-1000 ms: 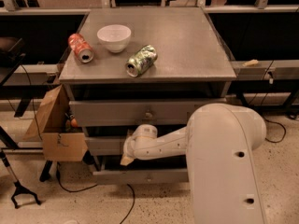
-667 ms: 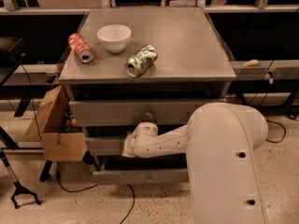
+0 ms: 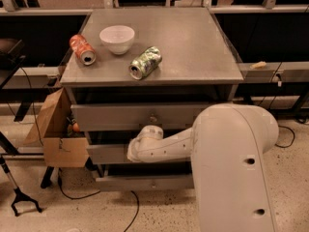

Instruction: Open middle drawer

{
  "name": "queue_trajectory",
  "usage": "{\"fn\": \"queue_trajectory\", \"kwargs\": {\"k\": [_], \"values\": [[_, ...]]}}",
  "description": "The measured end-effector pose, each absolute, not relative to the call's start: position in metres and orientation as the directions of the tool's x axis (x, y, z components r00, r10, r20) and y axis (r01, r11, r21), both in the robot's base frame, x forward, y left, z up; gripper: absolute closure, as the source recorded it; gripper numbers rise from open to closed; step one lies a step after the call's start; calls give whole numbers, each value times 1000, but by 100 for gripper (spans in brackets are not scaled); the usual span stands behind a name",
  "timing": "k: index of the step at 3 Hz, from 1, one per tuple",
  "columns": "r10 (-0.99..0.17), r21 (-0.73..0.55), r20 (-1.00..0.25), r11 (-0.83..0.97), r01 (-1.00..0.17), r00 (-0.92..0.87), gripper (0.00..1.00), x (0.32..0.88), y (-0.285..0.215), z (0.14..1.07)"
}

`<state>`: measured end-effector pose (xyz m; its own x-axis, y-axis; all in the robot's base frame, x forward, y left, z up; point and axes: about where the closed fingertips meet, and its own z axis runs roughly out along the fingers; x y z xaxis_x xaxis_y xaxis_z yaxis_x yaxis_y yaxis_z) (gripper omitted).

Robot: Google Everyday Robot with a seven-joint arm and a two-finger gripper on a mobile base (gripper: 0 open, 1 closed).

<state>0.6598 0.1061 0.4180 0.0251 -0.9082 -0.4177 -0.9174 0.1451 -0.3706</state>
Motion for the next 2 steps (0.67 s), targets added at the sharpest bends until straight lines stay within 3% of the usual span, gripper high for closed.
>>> {"fn": "queue_trajectory", "kwargs": {"k": [2], "values": [[-910, -374, -413, 141, -917, 28, 100, 659, 102, 426]]}}
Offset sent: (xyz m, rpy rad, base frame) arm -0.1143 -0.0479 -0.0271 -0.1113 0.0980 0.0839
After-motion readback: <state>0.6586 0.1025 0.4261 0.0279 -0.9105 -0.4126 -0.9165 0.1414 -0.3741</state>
